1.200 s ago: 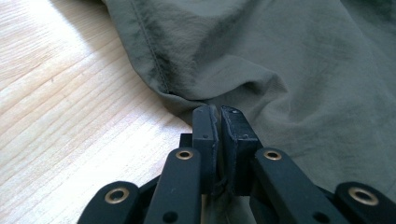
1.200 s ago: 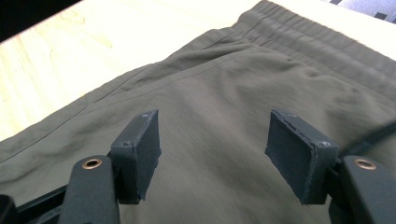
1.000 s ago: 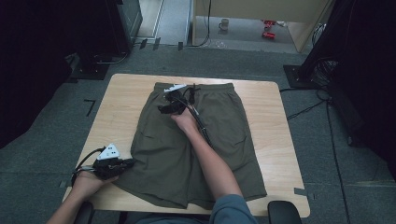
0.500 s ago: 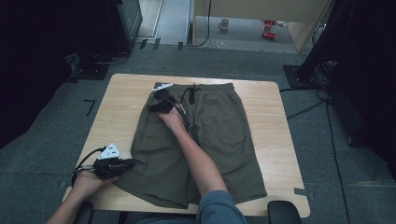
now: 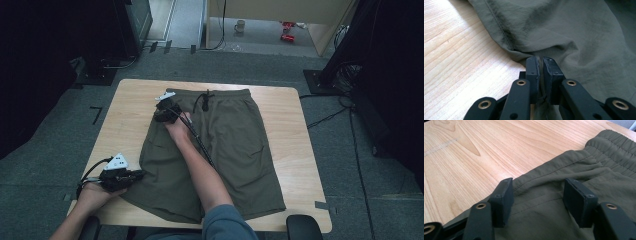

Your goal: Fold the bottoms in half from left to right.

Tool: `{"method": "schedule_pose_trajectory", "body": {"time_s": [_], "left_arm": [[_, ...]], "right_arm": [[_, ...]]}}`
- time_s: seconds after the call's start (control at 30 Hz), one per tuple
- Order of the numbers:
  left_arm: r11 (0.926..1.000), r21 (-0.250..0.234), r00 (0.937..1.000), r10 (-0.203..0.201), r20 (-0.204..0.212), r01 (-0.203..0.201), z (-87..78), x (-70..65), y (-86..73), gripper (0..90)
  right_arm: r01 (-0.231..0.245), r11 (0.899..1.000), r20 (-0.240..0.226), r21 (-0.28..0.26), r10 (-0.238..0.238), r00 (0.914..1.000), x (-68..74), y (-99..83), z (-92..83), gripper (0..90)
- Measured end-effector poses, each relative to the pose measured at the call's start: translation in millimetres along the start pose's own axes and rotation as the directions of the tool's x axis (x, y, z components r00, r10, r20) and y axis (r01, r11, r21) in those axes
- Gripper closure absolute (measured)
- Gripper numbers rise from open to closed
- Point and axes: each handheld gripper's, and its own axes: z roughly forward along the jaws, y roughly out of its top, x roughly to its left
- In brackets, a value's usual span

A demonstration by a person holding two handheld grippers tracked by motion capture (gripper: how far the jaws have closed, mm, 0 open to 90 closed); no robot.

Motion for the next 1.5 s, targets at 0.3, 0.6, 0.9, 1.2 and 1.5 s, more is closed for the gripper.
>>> {"method": "schedule_pose_trajectory", "body": {"time_s": [0.3,0.6,0.9,1.2,1.5], "left_arm": [[1.0,0.008,0.9999,-0.001,-0.01,0.002,1.0,-1.4,2.0,84.8],[0.9996,0.006,0.9996,-0.029,0.002,0.029,-4.1,-0.6,7.1,89.3],[0.9917,-0.128,0.9996,-0.007,0.027,0.01,-24.9,-14.3,26.3,89.6],[0.981,-0.194,0.9944,0.016,0.105,0.005,-42.0,-33.0,61.4,89.6],[0.975,-0.216,0.9856,0.084,0.147,-0.051,-30.9,-57.4,101.8,89.3]], "right_arm": [[-0.012,1.0,0.02,-0.012,0.012,0.9997,0.5,-1.3,-1.8,60.0],[0.007,1.0,0.033,-0.016,-0.007,0.9994,4.8,-1.6,-2.6,86.8],[-0.065,0.998,-0.034,-0.002,0.065,0.9973,-15.4,18.4,-27.9,87.5],[-0.081,0.996,-0.073,-0.03,0.079,0.9942,-37.3,36.4,-68.9,87.3],[-0.105,0.994,-0.077,-0.034,0.102,0.9918,-68.3,40.2,-113.6,87.3]]}}
